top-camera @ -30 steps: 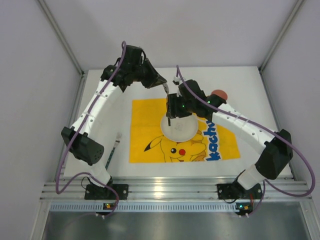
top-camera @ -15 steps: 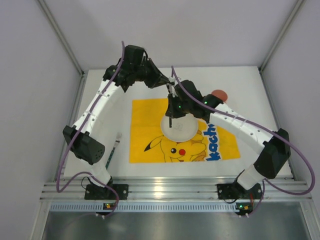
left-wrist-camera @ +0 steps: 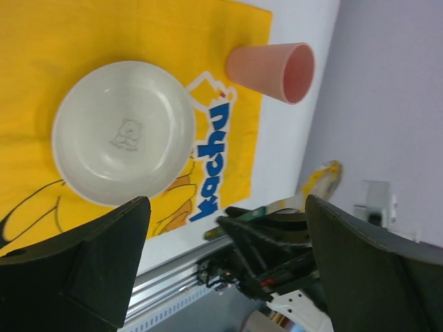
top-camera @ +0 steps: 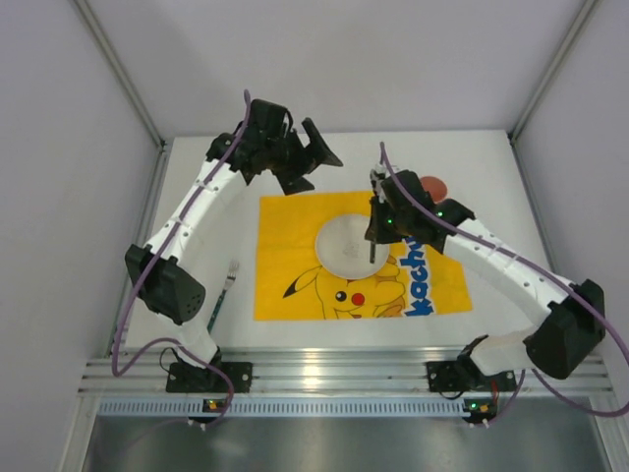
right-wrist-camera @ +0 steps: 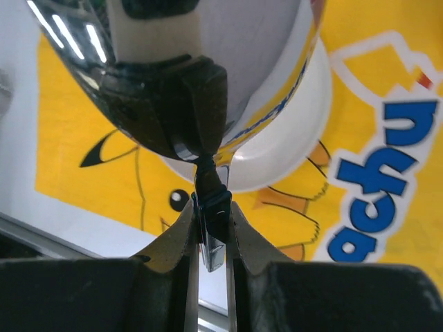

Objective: Set the dinner table for one person

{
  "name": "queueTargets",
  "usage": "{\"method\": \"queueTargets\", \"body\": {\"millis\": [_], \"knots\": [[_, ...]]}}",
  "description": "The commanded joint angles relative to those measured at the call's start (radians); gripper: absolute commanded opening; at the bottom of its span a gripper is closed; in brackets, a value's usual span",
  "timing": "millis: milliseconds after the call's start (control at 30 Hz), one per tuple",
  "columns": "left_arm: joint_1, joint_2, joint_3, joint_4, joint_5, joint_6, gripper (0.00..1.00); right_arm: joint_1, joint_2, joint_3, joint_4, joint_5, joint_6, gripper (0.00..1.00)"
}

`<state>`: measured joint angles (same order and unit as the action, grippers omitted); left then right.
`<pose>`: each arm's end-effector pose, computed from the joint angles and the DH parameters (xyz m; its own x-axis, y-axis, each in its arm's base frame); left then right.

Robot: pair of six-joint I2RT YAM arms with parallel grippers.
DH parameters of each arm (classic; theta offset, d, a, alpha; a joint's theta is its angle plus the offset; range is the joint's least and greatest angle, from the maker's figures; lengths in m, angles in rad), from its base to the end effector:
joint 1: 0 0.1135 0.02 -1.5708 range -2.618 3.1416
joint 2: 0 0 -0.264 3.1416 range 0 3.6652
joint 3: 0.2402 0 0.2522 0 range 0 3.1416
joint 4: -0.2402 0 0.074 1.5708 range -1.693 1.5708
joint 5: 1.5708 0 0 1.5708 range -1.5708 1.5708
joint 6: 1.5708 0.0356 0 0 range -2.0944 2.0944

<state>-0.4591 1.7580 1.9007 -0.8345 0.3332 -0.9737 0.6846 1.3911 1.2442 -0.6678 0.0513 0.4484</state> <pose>0.3408 -0.1815 0.3984 -0.8546 -0.4493 -0.2604 -0.1105 0.6473 -0.7542 0.2328 0.1877 0.3170 -0.7698 -0.0695 -0.6344 -0.3002 0.9167 0.2638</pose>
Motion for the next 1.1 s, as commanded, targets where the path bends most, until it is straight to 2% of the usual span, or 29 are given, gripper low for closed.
{"method": "queueTargets", "body": {"millis": [0, 100, 333, 667, 800, 833, 967, 1067], "knots": [[0.007, -0.083, -0.032, -0.138, -0.12, 0.144, 0.98, -0.066, -0.124, -0.096, -0.07, 0.004, 0.001, 0.0], [0.025, -0.132, -0.116, -0.163, -0.212, 0.197, 0.98, -0.101, -0.162, -0.198, -0.102, 0.056, -0.028, 0.0], [0.094, -0.213, -0.281, -0.161, -0.22, 0.239, 0.98, -0.174, -0.09, -0.322, -0.113, 0.149, -0.073, 0.0], [0.137, -0.302, -0.37, -0.19, -0.243, 0.262, 0.98, -0.235, 0.233, -0.163, -0.113, 0.232, -0.1, 0.0], [0.152, -0.336, -0.405, -0.201, -0.258, 0.263, 0.98, -0.249, 0.301, -0.126, -0.113, 0.257, -0.083, 0.01], [0.154, -0.342, -0.422, -0.201, -0.26, 0.265, 0.98, -0.25, 0.31, -0.121, -0.115, 0.257, -0.076, 0.05], [0.166, -0.382, -0.465, -0.218, -0.304, 0.3, 0.98, -0.258, 0.321, -0.109, -0.133, 0.274, -0.071, 0.43], [0.166, -0.394, -0.532, -0.232, -0.371, 0.348, 0.98, -0.258, 0.289, -0.104, -0.162, 0.278, -0.059, 0.59]]}}
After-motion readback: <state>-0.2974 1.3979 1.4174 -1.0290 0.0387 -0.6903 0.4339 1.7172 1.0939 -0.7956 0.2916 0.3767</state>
